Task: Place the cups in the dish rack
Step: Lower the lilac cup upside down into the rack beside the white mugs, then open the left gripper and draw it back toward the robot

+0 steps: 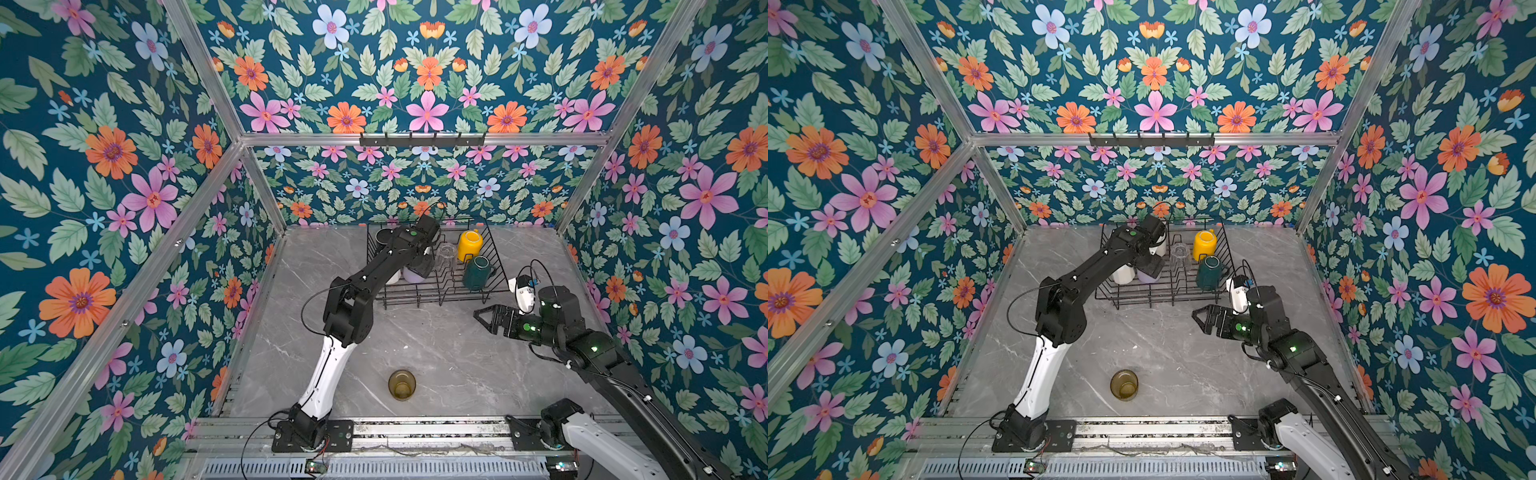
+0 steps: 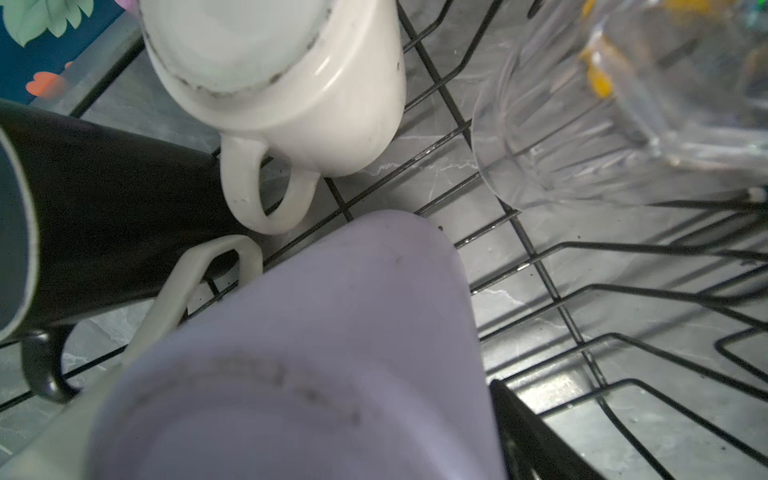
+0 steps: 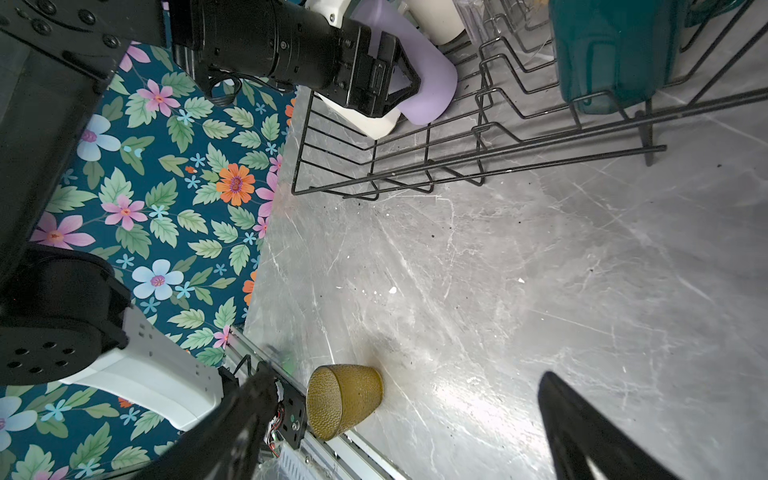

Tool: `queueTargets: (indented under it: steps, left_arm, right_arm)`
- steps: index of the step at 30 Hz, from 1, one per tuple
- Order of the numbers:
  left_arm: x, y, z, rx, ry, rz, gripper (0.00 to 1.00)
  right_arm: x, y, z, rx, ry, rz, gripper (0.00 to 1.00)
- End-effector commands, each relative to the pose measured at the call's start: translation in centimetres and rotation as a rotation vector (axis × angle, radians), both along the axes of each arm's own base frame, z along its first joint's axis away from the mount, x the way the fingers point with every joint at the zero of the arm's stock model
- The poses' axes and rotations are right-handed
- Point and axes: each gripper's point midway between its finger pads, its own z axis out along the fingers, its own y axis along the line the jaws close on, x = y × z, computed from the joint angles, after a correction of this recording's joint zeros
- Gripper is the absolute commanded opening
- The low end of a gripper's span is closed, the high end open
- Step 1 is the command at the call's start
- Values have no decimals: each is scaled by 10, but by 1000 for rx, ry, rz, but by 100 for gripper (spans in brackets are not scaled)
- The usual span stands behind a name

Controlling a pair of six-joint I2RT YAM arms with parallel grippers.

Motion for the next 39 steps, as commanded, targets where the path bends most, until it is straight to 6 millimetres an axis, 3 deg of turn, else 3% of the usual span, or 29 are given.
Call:
queueTargets:
  steps: [1, 9, 16, 21, 26, 32, 39]
  left_arm:
    - [1, 4, 3, 14, -13, 3, 93]
    - [1, -2, 37, -75, -74, -3, 98]
    - [-3, -2, 105, -219, -224, 16, 100]
    - [-28, 13, 153, -311, -288, 34, 100]
    - [-74, 42, 186, -393, -308, 58, 100]
    - [-135, 77, 189, -470, -247, 107, 98]
    - [-209, 107, 137, -474, -8, 175, 93]
  right_arm:
    - [2, 2, 3, 8, -17, 2, 99]
    - [3, -3, -3, -30, 7, -13, 97]
    - [2, -10, -7, -72, 19, -35, 97]
    - [3, -14, -11, -91, 24, -51, 97]
    - [7, -16, -14, -108, 25, -68, 97]
    - [16, -15, -20, -124, 26, -78, 97]
    - [26, -13, -29, -136, 36, -84, 97]
